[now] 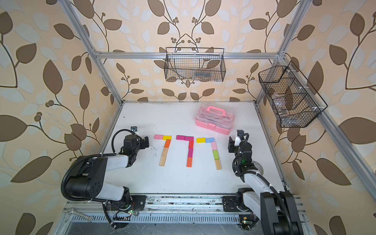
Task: Assemble the number 7 with building blocks
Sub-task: Reset both arms
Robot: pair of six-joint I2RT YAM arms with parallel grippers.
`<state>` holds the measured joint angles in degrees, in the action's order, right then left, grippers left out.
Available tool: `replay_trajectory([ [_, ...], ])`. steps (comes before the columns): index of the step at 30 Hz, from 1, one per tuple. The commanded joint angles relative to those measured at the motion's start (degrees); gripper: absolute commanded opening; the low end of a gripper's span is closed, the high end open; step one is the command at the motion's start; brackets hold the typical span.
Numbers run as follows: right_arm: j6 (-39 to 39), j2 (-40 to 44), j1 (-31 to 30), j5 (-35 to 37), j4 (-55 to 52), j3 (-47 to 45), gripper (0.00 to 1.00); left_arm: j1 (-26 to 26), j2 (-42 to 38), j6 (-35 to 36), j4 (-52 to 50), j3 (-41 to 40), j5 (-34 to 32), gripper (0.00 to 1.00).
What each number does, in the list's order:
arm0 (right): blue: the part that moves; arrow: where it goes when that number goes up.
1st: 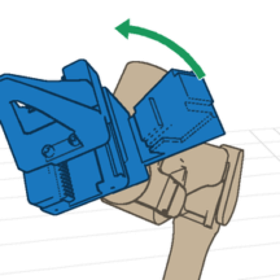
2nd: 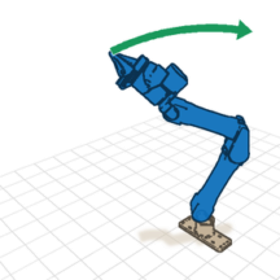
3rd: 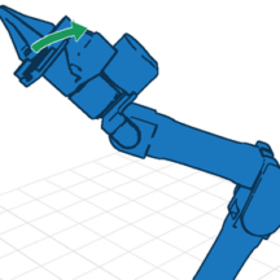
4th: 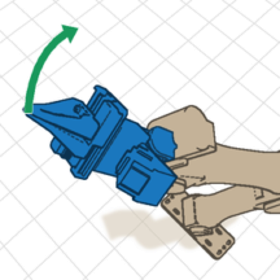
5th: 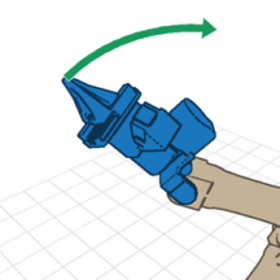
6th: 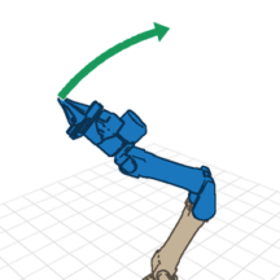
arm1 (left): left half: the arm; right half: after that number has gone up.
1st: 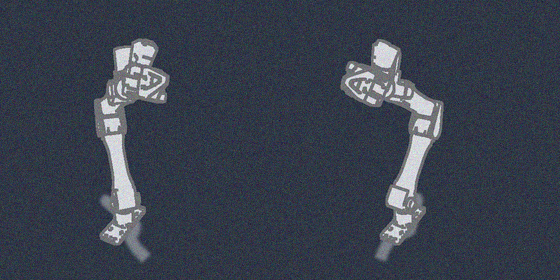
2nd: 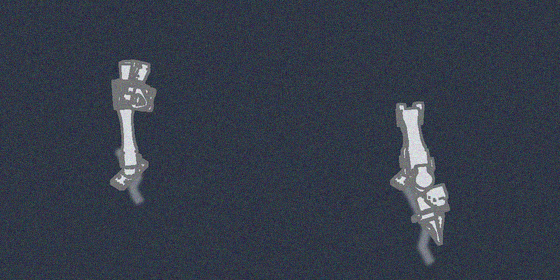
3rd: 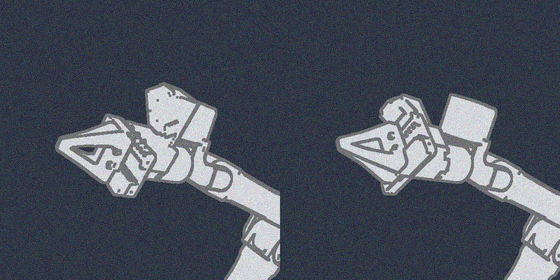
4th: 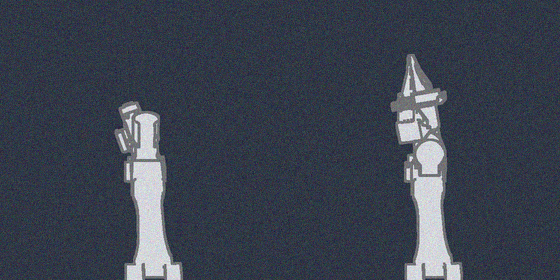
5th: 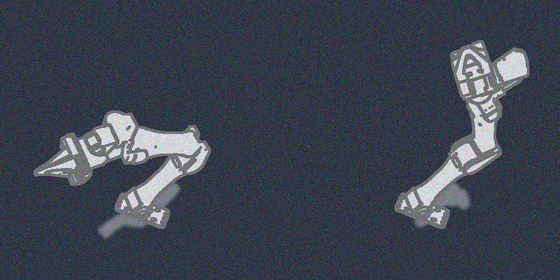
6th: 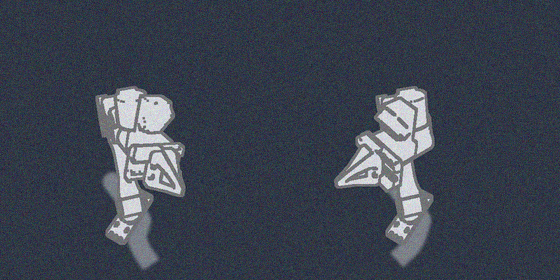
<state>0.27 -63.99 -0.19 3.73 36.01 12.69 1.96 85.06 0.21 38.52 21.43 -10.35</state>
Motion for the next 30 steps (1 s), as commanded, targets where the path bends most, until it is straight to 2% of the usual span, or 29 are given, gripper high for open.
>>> replay_trajectory([
  [1, -0.5, -4.6, 0.9, -6.1, 11.4, -0.4, 0.58, -1.5, 0.8, -0.5, 6.4, -0.4, 2.4, 0.99],
  [3, -0.3, -6.9, 1.7, -8.0, 14.7, -1.1, 0.57, -2.3, 1.1, -1.7, 6.9, -0.3, 1.8, 0.99],
  [8, -0.5, -13.5, 1.7, -9.1, 32.4, -7.1, 0.54, -3.5, 1.7, -3.5, 3.9, 1.4, 1.2, 0.99],
  [10, -0.5, -12.4, 1.8, -8.0, 24.9, -4.6, 0.56, -3.5, 1.6, -3.5, 3.5, 1.6, 1.2, 0.99],
  [11, 0.0, -13.9, 1.7, -7.4, 24.6, -3.0, 0.57, -3.5, 1.5, -3.5, 3.6, 1.5, 1.2, 0.99],
  [13, 0.4, -13.3, 1.2, -4.5, 21.0, -2.0, 0.69, -3.5, 1.3, -3.4, 3.5, 1.3, 1.3, 0.99],
  [15, 0.7, -13.5, 0.7, -2.3, 20.4, -1.4, 0.74, -3.5, 1.1, -3.4, 3.3, 1.3, 1.3, 0.99],
  [16, 0.6, -13.3, 0.6, -2.1, 20.4, -1.6, 0.97, -3.5, 1.1, -3.4, 3.4, 1.3, 1.4, 0.99],
  [17, 0.7, -13.3, 0.5, -2.1, 20.7, -1.7, 1.0, -3.5, 1.0, -3.4, 3.4, 1.4, 1.4, 0.99],
  [30, 0.5, -13.2, 0.2, -1.4, 20.6, -1.7, 1.0, -3.5, 1.1, -3.4, 3.2, 1.3, 1.5, 0.99],
])
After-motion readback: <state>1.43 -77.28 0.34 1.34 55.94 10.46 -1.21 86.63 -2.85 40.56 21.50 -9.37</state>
